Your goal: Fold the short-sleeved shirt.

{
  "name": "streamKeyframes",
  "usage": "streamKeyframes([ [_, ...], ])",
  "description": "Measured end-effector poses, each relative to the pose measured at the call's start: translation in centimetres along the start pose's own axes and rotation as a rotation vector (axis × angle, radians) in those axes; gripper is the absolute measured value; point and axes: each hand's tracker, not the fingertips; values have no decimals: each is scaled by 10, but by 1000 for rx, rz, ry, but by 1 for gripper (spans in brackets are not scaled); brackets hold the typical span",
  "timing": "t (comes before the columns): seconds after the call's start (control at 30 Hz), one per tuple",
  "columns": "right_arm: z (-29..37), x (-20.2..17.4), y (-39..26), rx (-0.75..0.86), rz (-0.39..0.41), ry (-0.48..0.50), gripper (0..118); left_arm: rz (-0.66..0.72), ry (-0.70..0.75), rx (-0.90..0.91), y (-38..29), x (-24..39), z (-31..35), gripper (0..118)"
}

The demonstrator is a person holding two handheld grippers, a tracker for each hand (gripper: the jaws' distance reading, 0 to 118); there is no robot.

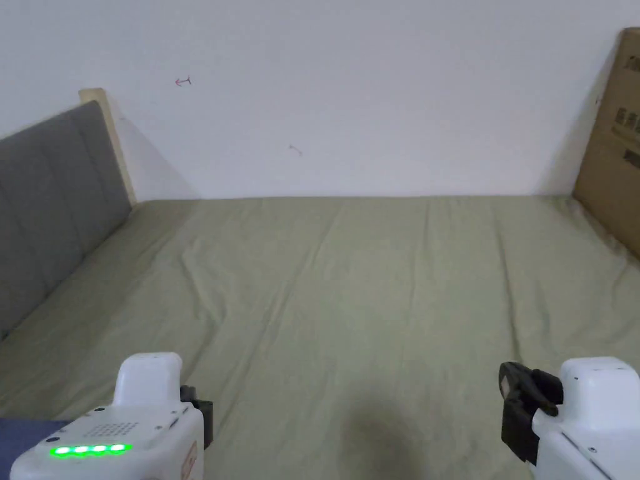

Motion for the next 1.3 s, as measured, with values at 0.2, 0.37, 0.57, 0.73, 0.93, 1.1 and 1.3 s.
streamKeyframes([
  [0.2, 15, 12, 12, 70, -34, -19, 0, -27, 10, 242, 10, 45, 43, 0],
  [0.37, 24, 16, 31, 143, -35, -40, 0, -73, 49, 400, 30, 65, 59, 0],
  [0.57, 30, 16, 45, 199, -25, -61, 0, -89, 50, 490, 45, 76, 78, 0],
  [0.73, 35, 11, 51, 223, -3, -65, 0, -89, 44, 511, 53, 77, 87, 0],
  [0.93, 42, 7, 57, 250, 0, -66, 0, -74, 29, 532, 55, 73, 96, 0],
  [1.1, 45, 4, 57, 260, -5, -73, 0, -85, 24, 522, 54, 73, 98, 0],
  [1.3, 47, 3, 57, 269, 10, -77, 1, -83, 19, 501, 48, 70, 93, 0],
])
